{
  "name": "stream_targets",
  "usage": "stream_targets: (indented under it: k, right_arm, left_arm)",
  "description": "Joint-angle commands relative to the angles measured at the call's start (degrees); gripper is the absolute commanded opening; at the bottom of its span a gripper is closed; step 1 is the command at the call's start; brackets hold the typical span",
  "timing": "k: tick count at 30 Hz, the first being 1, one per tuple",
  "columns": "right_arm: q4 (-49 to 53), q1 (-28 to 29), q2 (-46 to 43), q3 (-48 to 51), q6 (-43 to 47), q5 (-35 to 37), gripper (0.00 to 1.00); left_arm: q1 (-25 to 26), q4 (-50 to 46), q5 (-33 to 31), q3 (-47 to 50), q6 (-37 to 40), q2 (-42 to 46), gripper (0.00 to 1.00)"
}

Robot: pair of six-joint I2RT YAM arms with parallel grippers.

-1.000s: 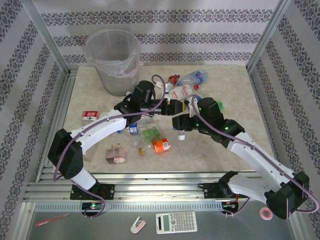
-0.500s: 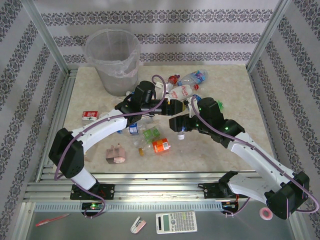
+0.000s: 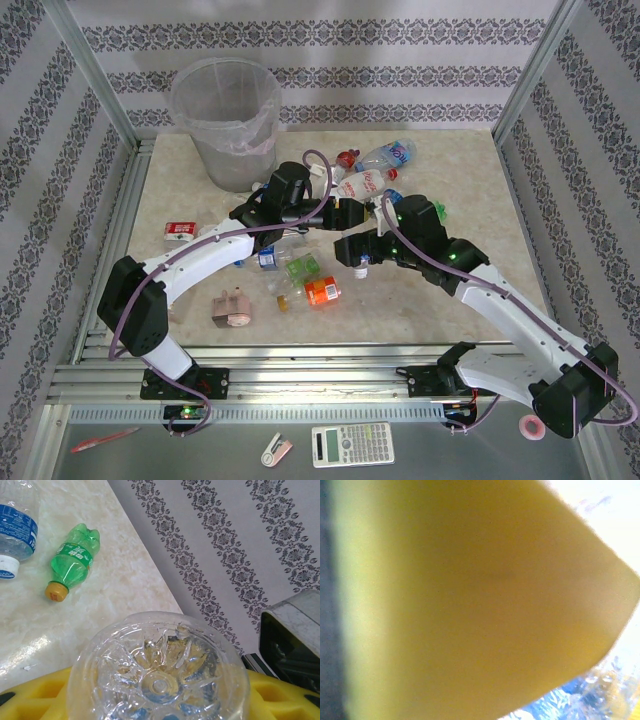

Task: Throw the plastic bottles in the bin

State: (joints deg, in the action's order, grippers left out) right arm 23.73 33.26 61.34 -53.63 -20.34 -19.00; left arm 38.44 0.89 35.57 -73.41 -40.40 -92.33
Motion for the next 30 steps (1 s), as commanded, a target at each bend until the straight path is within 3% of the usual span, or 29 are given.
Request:
stream_targets:
  k: [1,19,30]
  right_arm:
    - [0.8,0.4,0.6,-0.6,0.8,-2.2,0.98]
    - [3.2,-5.0,0.1,0.3,-0.1,-4.1,0.98]
    - [4.1,-7.7,-0.7,0.5,-0.9,-4.4,0.98]
  left_arm:
    - [-1.5,-1.6,-2.9,0.3,2.6,-0.2,0.37]
    - [-4.3,-5.0,-4.8,1.8,4.5,0.5,0.35]
    - [-8.0,-10.6,-9.9,5.8,6.8,4.5,0.34]
